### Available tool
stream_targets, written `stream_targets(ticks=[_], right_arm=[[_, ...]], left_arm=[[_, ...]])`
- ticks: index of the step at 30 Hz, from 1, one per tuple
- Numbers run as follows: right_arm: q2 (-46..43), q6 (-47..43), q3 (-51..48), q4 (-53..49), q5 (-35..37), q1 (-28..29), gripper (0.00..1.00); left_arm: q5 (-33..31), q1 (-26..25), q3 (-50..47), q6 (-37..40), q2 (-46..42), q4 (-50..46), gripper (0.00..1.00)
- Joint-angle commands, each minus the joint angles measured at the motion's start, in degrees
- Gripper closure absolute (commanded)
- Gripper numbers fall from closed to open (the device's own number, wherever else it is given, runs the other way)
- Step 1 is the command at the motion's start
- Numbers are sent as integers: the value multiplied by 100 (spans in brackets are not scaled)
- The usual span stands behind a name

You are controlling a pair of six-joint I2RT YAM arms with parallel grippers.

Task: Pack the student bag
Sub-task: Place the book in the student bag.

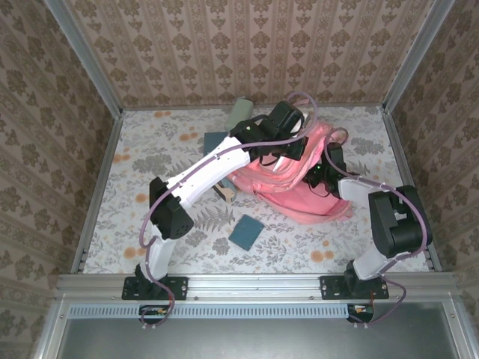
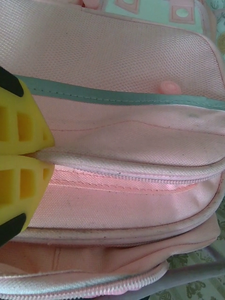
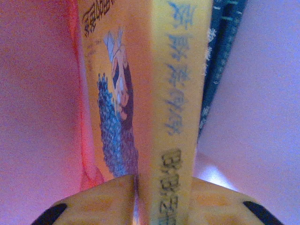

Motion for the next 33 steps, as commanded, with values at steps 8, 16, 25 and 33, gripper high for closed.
stream_targets(ticks=[8,16,25,33], right_arm=[[-376,-1123,386,-1692,251,-2,58],[-345,-1134,317,-1523,169,16,81],[-475,-1056,420,-1531,67,29,82],[-2067,-1662,-442,-2639,698,-246,64]], left_arm=[[414,-60,334,93,-147,398,100],[497,-26,339,98,-99,443,100],[552,2,281,146,-72,362,100],[554,68,102,127,-128,420,100]])
